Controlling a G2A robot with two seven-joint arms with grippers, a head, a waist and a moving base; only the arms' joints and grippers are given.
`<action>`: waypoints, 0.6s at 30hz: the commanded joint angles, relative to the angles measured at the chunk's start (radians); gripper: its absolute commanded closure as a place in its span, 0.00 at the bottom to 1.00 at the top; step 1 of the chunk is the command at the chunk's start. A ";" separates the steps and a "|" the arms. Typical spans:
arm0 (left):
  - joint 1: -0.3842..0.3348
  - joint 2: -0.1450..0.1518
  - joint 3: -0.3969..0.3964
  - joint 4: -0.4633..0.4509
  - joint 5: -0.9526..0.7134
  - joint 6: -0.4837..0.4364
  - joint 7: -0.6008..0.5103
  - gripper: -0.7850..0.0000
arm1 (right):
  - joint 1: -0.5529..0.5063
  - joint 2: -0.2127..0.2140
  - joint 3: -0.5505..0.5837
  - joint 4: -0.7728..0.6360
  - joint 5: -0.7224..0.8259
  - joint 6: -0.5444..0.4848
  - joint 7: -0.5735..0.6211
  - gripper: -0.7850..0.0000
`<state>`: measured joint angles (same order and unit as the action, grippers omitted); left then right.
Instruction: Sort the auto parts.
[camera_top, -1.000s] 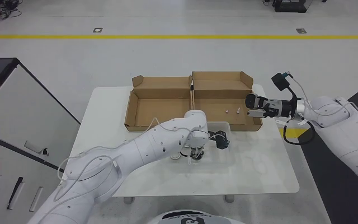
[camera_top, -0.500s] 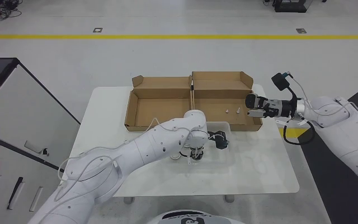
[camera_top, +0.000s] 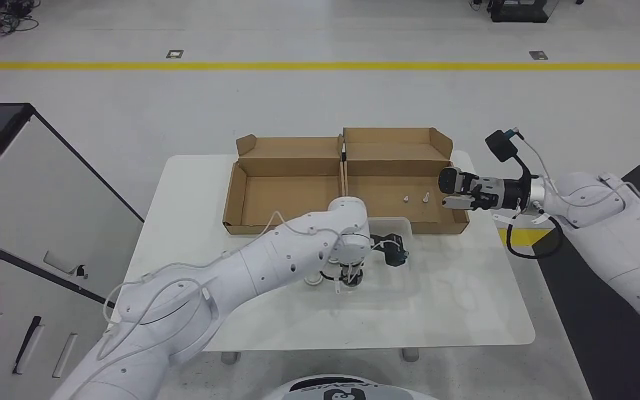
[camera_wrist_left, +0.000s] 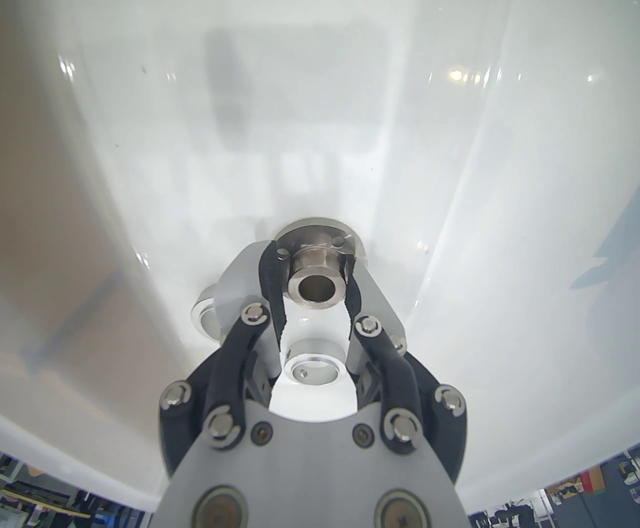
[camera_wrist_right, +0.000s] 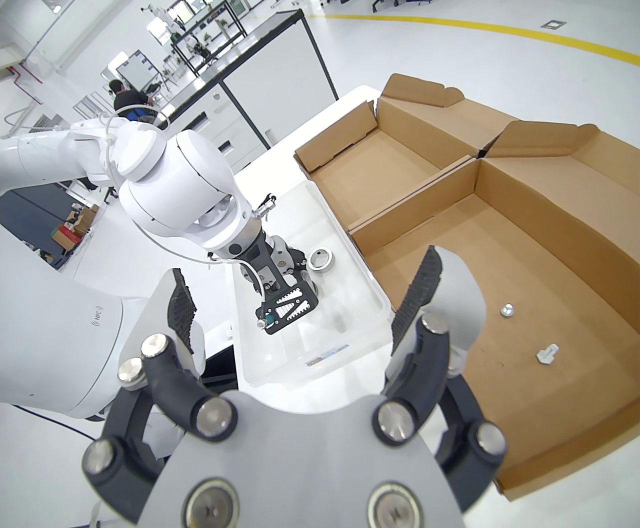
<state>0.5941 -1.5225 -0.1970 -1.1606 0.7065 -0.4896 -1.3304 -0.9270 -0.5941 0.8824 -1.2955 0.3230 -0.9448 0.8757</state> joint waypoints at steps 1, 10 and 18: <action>0.000 -0.001 0.000 0.005 0.009 -0.001 0.004 0.87 | 0.000 0.000 0.000 0.000 0.000 0.000 0.000 0.00; -0.002 -0.001 -0.012 -0.009 0.054 0.015 0.006 1.00 | 0.000 0.000 0.000 0.000 0.000 0.000 0.000 0.00; -0.016 0.029 -0.055 -0.083 0.030 0.036 -0.036 1.00 | 0.000 0.000 0.000 0.000 0.000 0.000 0.000 0.00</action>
<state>0.5804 -1.4986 -0.2461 -1.2335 0.7461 -0.4549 -1.3657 -0.9270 -0.5941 0.8824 -1.2955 0.3230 -0.9448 0.8757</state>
